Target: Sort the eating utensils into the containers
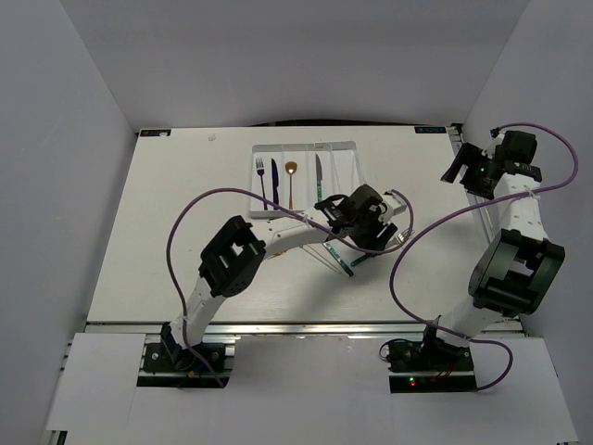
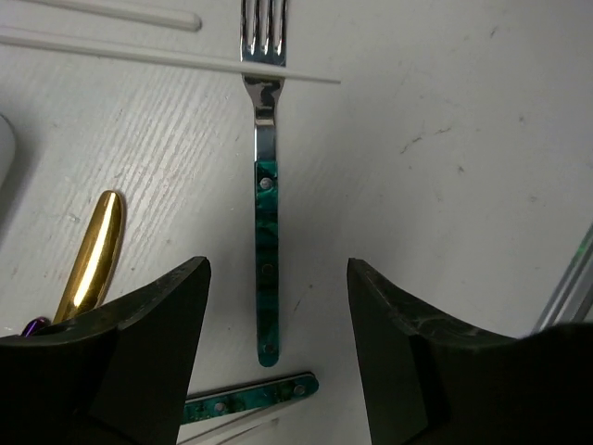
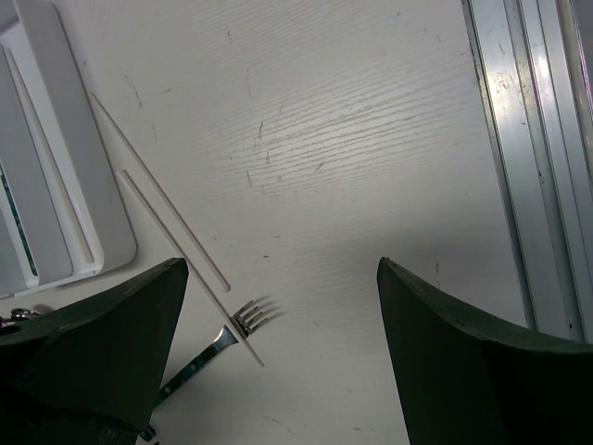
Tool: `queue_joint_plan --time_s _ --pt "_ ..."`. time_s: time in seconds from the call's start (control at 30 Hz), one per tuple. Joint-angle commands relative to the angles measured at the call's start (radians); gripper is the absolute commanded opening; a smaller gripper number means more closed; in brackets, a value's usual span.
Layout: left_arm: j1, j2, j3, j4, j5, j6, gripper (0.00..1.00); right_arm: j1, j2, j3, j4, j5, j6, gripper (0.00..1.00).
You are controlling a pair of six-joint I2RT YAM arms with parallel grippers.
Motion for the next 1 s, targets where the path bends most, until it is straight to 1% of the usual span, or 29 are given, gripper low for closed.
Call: queue_joint_plan --time_s 0.0,0.13,0.4,0.53,0.67,0.77,0.83,0.87,0.97 --pt "0.005 0.045 0.118 -0.072 -0.036 0.015 0.72 -0.009 -0.007 0.039 0.018 0.006 0.005 0.89" --pt "-0.002 0.093 0.165 -0.098 -0.047 0.004 0.72 -0.011 -0.012 0.031 0.019 0.009 -0.003 0.89" --pt "-0.020 0.131 0.139 -0.100 -0.076 -0.003 0.72 -0.012 -0.001 0.047 0.015 0.006 -0.003 0.89" --pt "-0.029 0.140 0.117 -0.097 -0.073 0.001 0.71 -0.012 0.004 0.056 0.010 0.007 -0.006 0.89" --pt "-0.046 0.142 0.088 -0.086 -0.067 0.000 0.65 -0.012 0.005 0.054 0.012 0.004 -0.006 0.89" --pt "-0.055 0.145 0.074 -0.081 -0.072 0.004 0.58 -0.012 0.005 0.051 0.012 0.000 -0.011 0.89" --pt "-0.061 0.148 0.068 -0.081 -0.078 0.014 0.51 -0.014 0.002 0.050 0.013 0.000 -0.012 0.89" --pt "-0.063 0.148 0.059 -0.081 -0.090 0.018 0.45 -0.014 0.004 0.048 0.013 0.000 -0.012 0.89" --pt "-0.074 0.151 0.045 -0.085 -0.118 0.038 0.33 -0.014 0.002 0.048 0.012 0.000 -0.014 0.89"
